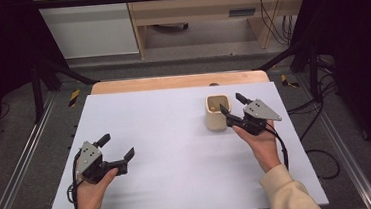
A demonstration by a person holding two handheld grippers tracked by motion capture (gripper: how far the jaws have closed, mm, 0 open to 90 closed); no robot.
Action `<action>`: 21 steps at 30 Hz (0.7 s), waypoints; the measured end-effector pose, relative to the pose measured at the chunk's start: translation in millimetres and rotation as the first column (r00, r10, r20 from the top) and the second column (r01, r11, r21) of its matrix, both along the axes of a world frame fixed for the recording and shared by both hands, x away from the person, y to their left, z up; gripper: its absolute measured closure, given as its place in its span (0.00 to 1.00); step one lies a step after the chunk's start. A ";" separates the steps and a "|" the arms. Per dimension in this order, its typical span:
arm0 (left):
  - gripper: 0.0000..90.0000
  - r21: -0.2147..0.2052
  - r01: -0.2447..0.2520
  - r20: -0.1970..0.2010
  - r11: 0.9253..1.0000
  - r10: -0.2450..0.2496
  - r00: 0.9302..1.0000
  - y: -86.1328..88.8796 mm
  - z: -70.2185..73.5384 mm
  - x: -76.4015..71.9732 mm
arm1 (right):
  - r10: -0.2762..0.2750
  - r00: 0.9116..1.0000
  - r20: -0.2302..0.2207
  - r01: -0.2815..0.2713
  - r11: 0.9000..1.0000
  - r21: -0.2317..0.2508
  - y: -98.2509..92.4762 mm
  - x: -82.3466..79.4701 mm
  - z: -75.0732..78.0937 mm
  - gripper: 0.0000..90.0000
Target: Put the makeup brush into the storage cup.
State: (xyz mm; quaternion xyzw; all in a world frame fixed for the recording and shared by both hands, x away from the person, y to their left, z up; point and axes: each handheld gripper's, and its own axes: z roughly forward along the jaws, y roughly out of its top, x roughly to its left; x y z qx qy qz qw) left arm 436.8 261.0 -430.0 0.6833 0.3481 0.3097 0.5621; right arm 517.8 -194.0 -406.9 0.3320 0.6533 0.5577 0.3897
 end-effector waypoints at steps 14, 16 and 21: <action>0.01 -0.004 0.003 0.002 1.000 -0.003 1.000 0.4 -0.1 -0.2 | -0.005 0.999 -0.047 0.006 1.000 0.024 -4.6 -1.9 3.1 0.15; 0.01 -0.001 0.006 0.002 1.000 -0.006 1.000 0.6 -0.4 -0.2 | 0.002 0.998 -0.066 0.001 0.999 0.039 -5.2 -2.5 3.6 0.11; 0.01 -0.007 0.002 0.004 1.000 -0.002 1.000 2.7 -0.7 -0.2 | 0.012 0.997 -0.079 -0.009 0.999 0.035 -6.4 -4.6 4.7 0.06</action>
